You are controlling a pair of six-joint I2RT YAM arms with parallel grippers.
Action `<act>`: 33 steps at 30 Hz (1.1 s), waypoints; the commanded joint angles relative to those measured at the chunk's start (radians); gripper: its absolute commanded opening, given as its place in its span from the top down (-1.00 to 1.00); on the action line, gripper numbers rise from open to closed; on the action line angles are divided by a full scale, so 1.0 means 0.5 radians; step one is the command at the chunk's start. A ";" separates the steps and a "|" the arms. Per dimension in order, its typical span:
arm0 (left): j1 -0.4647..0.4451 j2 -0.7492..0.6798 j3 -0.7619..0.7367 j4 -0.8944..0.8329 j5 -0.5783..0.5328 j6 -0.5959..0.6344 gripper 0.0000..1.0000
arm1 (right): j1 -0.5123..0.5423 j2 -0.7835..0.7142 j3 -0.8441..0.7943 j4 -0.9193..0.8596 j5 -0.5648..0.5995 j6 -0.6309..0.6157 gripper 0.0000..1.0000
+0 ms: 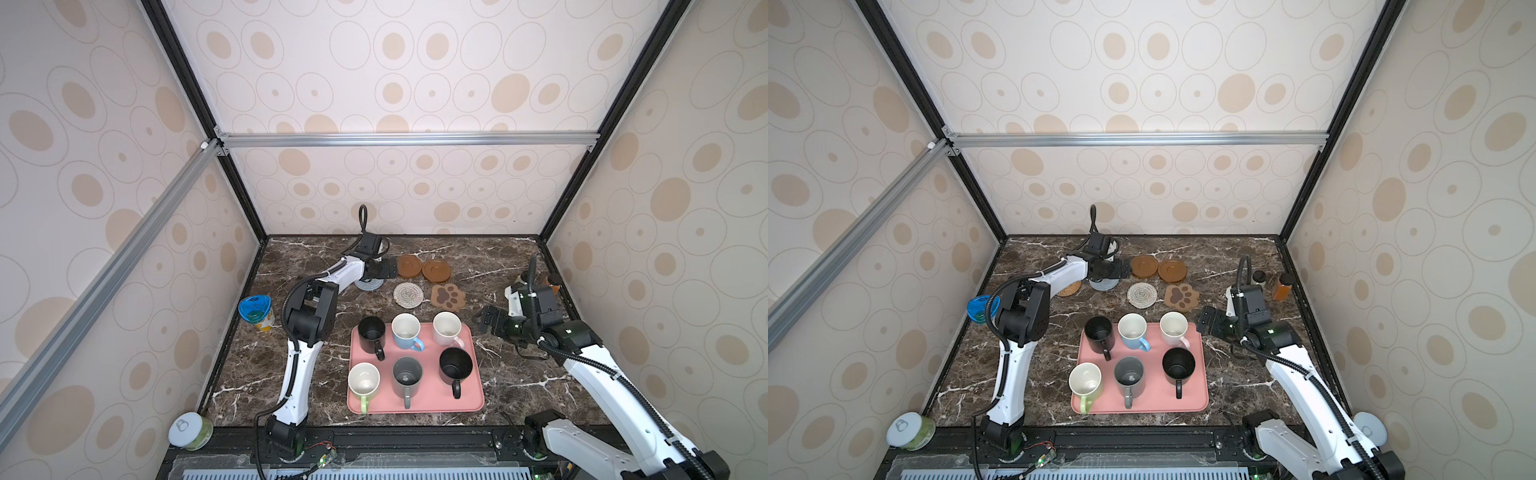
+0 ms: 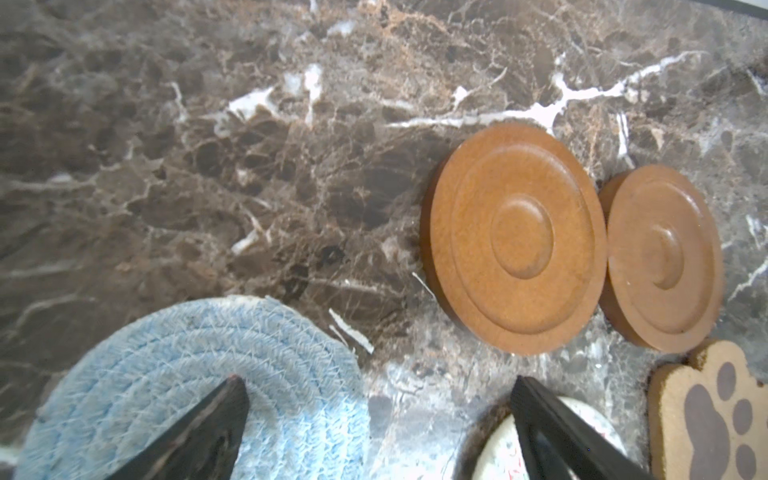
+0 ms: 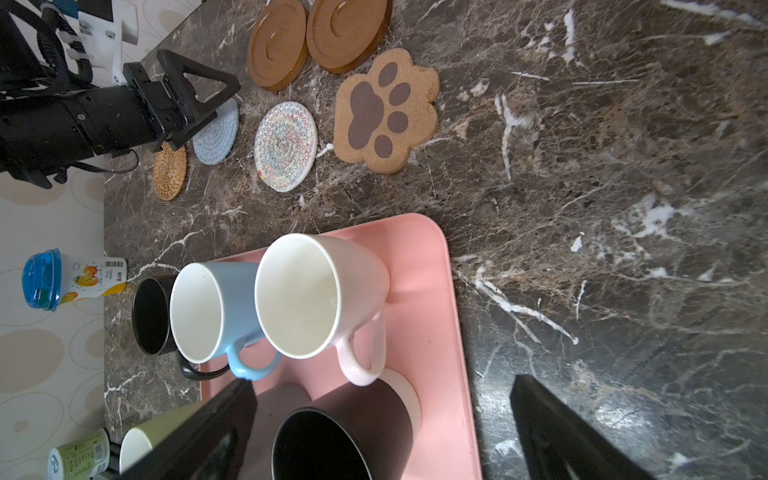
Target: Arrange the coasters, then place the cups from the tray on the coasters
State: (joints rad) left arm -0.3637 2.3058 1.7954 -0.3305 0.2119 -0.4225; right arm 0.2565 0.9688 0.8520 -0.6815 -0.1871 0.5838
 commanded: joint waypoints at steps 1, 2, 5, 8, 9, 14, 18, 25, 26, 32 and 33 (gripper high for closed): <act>0.006 -0.040 -0.080 -0.049 0.026 -0.004 -1.00 | 0.015 0.005 -0.011 -0.017 -0.012 0.020 -0.99; 0.007 -0.046 -0.098 -0.051 0.028 -0.005 -1.00 | 0.017 0.008 -0.011 -0.019 -0.011 0.020 -0.99; 0.006 -0.080 -0.171 -0.023 0.032 -0.021 -1.00 | 0.017 0.007 -0.011 -0.030 -0.010 0.014 -0.99; 0.005 -0.143 -0.284 0.064 0.021 -0.054 -1.00 | 0.015 -0.005 -0.023 -0.018 -0.012 0.019 -0.99; 0.005 -0.156 -0.305 0.076 0.015 -0.057 -1.00 | 0.016 -0.010 -0.026 -0.013 -0.011 0.021 -0.99; 0.007 -0.155 -0.307 0.066 0.012 -0.051 -1.00 | 0.016 -0.017 -0.026 -0.002 -0.011 0.024 -0.99; 0.007 -0.136 -0.267 0.051 0.010 -0.045 -1.00 | 0.016 -0.014 -0.023 -0.011 -0.014 0.027 -0.99; 0.007 -0.120 -0.202 0.013 -0.002 -0.029 -1.00 | 0.018 -0.005 -0.011 -0.015 -0.010 0.032 -0.99; 0.007 -0.120 -0.198 0.014 -0.001 -0.029 -1.00 | 0.018 -0.002 -0.011 -0.018 -0.009 0.032 -0.99; 0.007 -0.135 -0.173 0.001 -0.016 -0.023 -1.00 | 0.015 0.002 -0.010 -0.016 -0.009 0.032 -0.99; 0.010 -0.139 -0.170 -0.002 -0.023 -0.022 -1.00 | 0.015 0.000 -0.011 -0.016 -0.007 0.032 -0.99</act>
State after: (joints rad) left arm -0.3637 2.2295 1.6730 -0.2874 0.2150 -0.4297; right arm 0.2565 0.9688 0.8520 -0.6811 -0.1871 0.5877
